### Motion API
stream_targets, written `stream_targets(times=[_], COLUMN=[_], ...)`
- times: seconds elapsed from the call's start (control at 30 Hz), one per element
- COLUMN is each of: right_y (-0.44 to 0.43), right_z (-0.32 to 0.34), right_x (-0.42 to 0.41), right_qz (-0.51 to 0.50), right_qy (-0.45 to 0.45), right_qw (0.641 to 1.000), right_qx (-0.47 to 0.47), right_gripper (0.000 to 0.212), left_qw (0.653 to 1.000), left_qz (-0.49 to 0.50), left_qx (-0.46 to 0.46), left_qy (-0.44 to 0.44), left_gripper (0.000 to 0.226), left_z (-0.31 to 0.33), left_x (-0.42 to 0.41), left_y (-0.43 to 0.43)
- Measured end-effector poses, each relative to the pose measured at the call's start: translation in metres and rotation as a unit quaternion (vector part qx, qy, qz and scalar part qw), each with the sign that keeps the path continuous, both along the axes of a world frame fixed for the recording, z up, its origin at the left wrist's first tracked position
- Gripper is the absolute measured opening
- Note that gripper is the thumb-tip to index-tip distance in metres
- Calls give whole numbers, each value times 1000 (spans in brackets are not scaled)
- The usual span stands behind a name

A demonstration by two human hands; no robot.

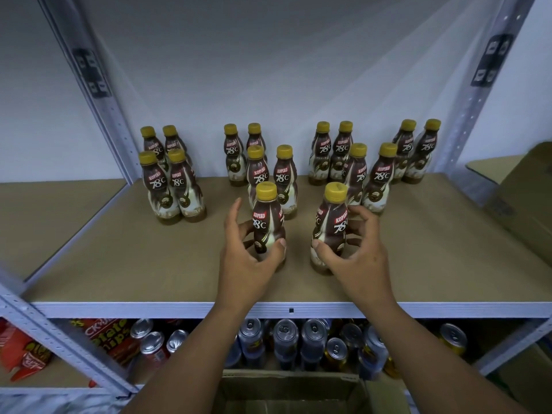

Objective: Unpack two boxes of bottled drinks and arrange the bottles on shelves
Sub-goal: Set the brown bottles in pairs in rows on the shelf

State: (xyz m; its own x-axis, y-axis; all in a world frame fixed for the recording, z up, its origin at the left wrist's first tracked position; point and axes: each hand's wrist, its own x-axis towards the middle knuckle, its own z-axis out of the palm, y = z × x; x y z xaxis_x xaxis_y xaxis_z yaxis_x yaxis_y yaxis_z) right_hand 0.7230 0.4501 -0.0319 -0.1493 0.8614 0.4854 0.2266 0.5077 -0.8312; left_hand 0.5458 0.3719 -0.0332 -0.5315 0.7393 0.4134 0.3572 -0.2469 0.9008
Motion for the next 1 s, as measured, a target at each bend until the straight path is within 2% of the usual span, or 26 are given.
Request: stream_targets(times=[0.23, 0.7, 1.0], right_y=[-2, 0, 0], right_z=[1, -1, 0], right_x=[-2, -2, -5], right_qz=[-7, -11, -22], right_qy=[-17, -10, -13], right_qw=[1000, 1000, 999], right_qx=[16, 16, 22], right_gripper=[95, 82, 94], left_qw=[999, 1000, 999], left_qz=[41, 23, 47], left_qx=[-1, -3, -4], left_qy=[20, 13, 21], left_gripper=[107, 102, 105], left_z=[4, -1, 2], left_x=[4, 1, 2], left_y=[-3, -1, 0])
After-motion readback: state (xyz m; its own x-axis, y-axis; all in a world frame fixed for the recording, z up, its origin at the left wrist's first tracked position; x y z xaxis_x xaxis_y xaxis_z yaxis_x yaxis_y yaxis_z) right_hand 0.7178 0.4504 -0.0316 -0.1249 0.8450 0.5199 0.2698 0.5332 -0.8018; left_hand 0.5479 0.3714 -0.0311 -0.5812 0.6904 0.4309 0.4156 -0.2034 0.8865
